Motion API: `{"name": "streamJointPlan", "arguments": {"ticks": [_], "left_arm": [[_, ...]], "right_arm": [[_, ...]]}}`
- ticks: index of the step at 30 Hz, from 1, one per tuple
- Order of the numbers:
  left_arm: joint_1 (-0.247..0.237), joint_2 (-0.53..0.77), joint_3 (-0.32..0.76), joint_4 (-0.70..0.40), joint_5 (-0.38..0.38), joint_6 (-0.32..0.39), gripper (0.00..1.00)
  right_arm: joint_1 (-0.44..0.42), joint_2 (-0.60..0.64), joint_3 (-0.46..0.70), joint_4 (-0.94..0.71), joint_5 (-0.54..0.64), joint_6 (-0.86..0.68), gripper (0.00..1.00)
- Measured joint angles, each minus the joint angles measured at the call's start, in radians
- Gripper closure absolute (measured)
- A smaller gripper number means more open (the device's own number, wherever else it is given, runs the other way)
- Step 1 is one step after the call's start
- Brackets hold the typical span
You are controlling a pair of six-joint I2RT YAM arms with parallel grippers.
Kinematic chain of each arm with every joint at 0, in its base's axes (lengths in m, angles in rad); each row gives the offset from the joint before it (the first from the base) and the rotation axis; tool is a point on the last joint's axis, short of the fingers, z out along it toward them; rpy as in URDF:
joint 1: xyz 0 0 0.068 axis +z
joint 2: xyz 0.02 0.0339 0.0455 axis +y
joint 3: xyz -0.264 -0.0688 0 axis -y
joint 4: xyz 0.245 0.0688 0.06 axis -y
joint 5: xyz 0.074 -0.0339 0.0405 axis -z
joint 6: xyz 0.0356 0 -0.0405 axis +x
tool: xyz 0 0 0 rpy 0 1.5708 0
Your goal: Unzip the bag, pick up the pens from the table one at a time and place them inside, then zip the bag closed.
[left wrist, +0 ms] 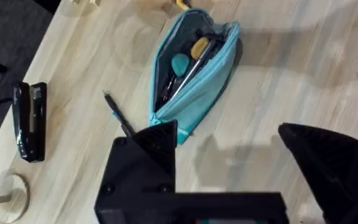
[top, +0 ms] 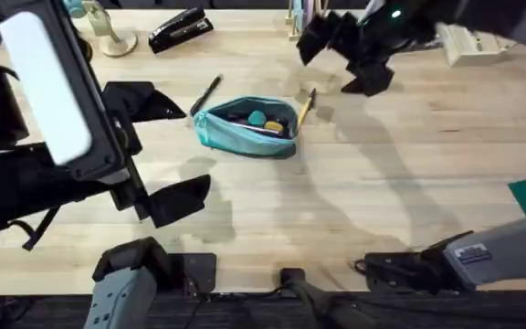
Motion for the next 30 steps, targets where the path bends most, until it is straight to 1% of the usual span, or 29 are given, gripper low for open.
{"name": "streamJointPlan", "arguments": {"ticks": [5,6,10,14,17,21,27,30], "left_arm": [[0.0,0.0,0.0,0.0,0.0,0.0,0.008],[0.0,0.0,0.0,0.0,0.0,0.0,0.008],[0.0,0.0,0.0,0.0,0.0,0.0,0.008],[0.0,0.0,0.0,0.0,0.0,0.0,0.008],[0.0,0.0,0.0,0.001,0.0,0.0,0.007],[0.0,0.0,0.0,0.004,0.0,0.0,0.007],[0.0,0.0,0.0,0.005,0.0,0.0,0.008],[0.0,0.0,0.0,0.005,0.0,0.0,0.007]], "right_arm": [[0.049,0.081,0.0,0.001,0.087,0.012,0.004],[0.088,0.113,0.0,0.003,0.152,0.035,0.004],[0.141,0.136,0.0,0.033,0.237,0.069,0.004],[0.184,0.173,0.0,0.11,0.287,0.093,0.003],[0.183,0.185,0.0,0.137,0.305,0.138,0.003],[0.182,0.199,0.001,0.152,0.308,0.152,0.003],[0.182,0.274,0.003,0.152,0.311,0.162,0.003],[0.185,0.277,0.01,0.152,0.316,0.165,0.003]]}}
